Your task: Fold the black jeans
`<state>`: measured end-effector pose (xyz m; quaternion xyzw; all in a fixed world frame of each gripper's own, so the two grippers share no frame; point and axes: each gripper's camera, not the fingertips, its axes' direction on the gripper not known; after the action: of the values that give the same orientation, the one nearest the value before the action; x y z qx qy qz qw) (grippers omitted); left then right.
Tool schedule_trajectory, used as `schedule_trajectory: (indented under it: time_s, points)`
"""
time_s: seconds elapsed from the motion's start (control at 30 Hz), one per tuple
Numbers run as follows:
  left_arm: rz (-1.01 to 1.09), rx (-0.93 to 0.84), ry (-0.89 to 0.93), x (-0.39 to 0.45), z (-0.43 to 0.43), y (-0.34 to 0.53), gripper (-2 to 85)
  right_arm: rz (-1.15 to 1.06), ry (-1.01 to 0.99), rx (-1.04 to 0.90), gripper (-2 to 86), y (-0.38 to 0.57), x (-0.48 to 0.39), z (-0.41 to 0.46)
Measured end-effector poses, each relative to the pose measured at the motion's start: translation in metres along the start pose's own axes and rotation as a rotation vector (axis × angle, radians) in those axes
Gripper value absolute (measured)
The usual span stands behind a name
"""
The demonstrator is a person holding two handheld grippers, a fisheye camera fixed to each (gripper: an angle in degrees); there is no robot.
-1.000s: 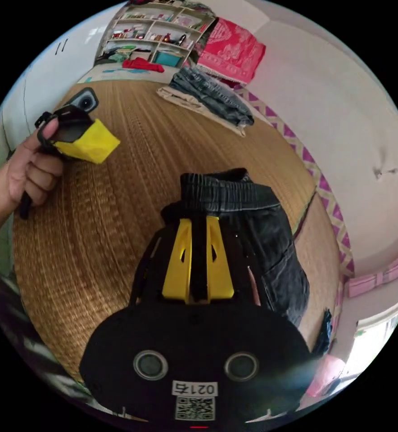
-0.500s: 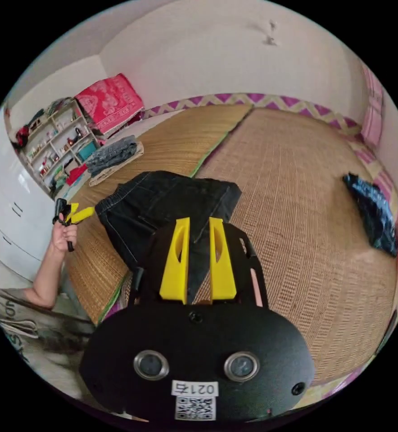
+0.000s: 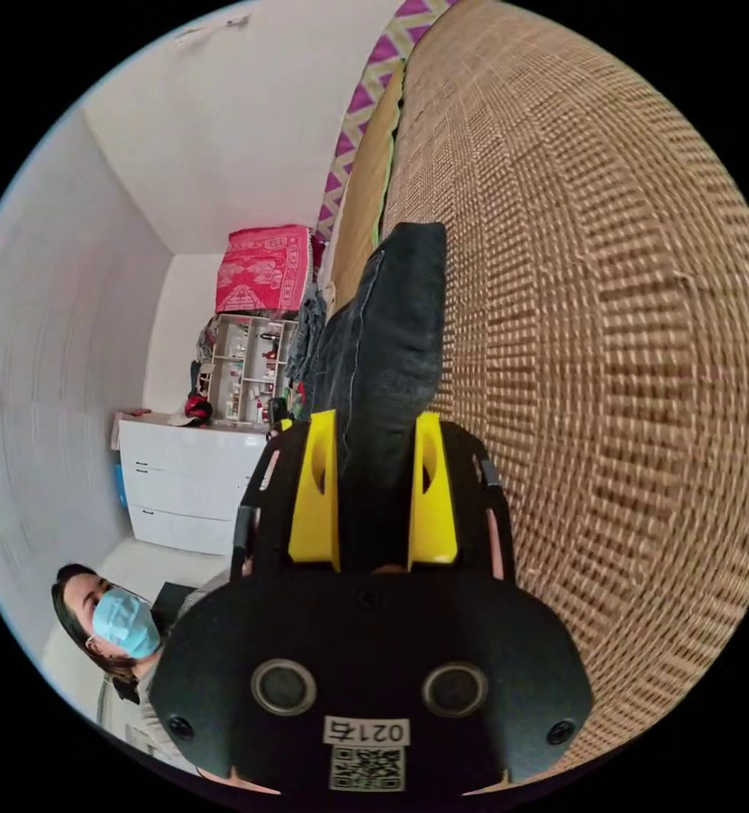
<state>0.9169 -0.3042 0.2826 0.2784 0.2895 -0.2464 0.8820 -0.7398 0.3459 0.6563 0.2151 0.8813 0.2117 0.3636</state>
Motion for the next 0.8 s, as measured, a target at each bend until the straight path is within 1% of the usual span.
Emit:
schedule_trajectory:
  time_s: [0.07,0.1,0.23,0.3,0.4,0.47,0.5,0.53,0.57,0.6,0.63,0.67,0.7,0.73,0.77,0.8]
  points:
    - [0.024,-0.027,-0.132,0.005,0.006,-0.003,10.5,-0.016,0.071,-0.021,7.2,-0.009,0.001,0.005]
    - [0.029,-0.027,-0.138,0.005,0.006,-0.002,9.5,-0.035,0.08,-0.019,5.5,-0.012,0.0,0.004]
    - [0.083,0.052,-0.083,0.017,-0.008,0.01,6.8,-0.127,0.051,-0.003,2.7,-0.014,-0.024,-0.012]
    - [0.117,0.087,-0.073,0.03,-0.02,0.018,6.5,-0.203,0.09,-0.018,1.8,-0.019,-0.06,-0.012]
    - [0.15,0.187,-0.023,0.045,-0.066,0.034,6.4,-0.273,0.145,-0.044,1.2,-0.04,-0.112,0.004]
    - [0.163,0.284,-0.001,0.049,-0.127,0.046,6.4,-0.317,0.148,-0.067,1.2,-0.063,-0.146,0.025]
    - [0.166,0.308,-0.005,0.049,-0.144,0.048,6.4,-0.351,0.148,-0.087,1.2,-0.083,-0.17,0.045]
    - [0.168,0.36,-0.02,0.049,-0.182,0.053,6.4,-0.367,0.147,-0.095,1.3,-0.093,-0.183,0.057]
    - [0.164,0.415,-0.036,0.048,-0.222,0.058,6.4,-0.402,0.144,-0.111,1.5,-0.116,-0.211,0.084]
    - [0.162,0.445,-0.049,0.048,-0.243,0.061,6.4,-0.434,0.141,-0.132,1.7,-0.14,-0.239,0.115]
    - [0.157,0.512,-0.078,0.048,-0.285,0.065,6.4,-0.452,0.143,-0.142,1.9,-0.153,-0.255,0.132]
    - [0.151,0.579,-0.1,0.046,-0.326,0.068,6.4,-0.499,0.159,-0.162,2.4,-0.179,-0.29,0.169]
    - [0.148,0.615,-0.11,0.045,-0.346,0.07,6.4,-0.556,0.18,-0.169,3.1,-0.202,-0.327,0.207]
    - [0.136,0.692,-0.129,0.041,-0.384,0.072,6.6,-0.588,0.193,-0.172,3.9,-0.214,-0.345,0.225]
    - [0.109,0.774,-0.144,0.034,-0.419,0.073,7.0,-0.622,0.235,-0.157,5.5,-0.235,-0.379,0.261]
    - [0.095,0.815,-0.151,0.028,-0.436,0.074,7.3,-0.628,0.288,-0.114,8.2,-0.253,-0.408,0.29]
